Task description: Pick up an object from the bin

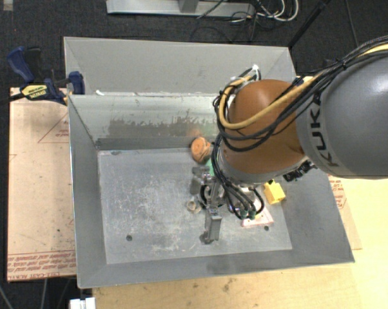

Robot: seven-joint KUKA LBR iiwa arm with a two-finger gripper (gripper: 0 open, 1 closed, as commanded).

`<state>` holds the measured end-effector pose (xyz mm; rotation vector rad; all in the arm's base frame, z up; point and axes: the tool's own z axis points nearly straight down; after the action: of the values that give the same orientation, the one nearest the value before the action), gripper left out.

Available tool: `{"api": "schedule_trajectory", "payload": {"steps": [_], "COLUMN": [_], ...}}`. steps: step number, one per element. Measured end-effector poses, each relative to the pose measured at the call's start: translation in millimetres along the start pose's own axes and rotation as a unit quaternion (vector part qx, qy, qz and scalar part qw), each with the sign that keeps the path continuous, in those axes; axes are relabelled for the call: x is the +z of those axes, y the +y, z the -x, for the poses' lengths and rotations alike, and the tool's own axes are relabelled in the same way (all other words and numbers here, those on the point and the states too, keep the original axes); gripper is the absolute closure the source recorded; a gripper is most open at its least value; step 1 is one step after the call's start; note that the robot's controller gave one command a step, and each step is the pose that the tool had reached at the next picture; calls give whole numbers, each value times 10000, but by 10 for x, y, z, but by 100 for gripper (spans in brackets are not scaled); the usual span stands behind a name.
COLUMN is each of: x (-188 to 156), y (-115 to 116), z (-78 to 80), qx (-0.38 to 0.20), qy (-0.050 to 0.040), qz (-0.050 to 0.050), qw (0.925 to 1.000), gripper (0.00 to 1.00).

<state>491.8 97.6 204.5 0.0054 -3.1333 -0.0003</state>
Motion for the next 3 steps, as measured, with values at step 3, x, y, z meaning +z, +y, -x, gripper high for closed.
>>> {"api": "schedule_trajectory", "payload": {"steps": [3], "x": [146], "y": [-321], "z": [556], "qx": [-125], "qy": [-60], "qz": [6], "qw": [9999], "gripper": [0]}}
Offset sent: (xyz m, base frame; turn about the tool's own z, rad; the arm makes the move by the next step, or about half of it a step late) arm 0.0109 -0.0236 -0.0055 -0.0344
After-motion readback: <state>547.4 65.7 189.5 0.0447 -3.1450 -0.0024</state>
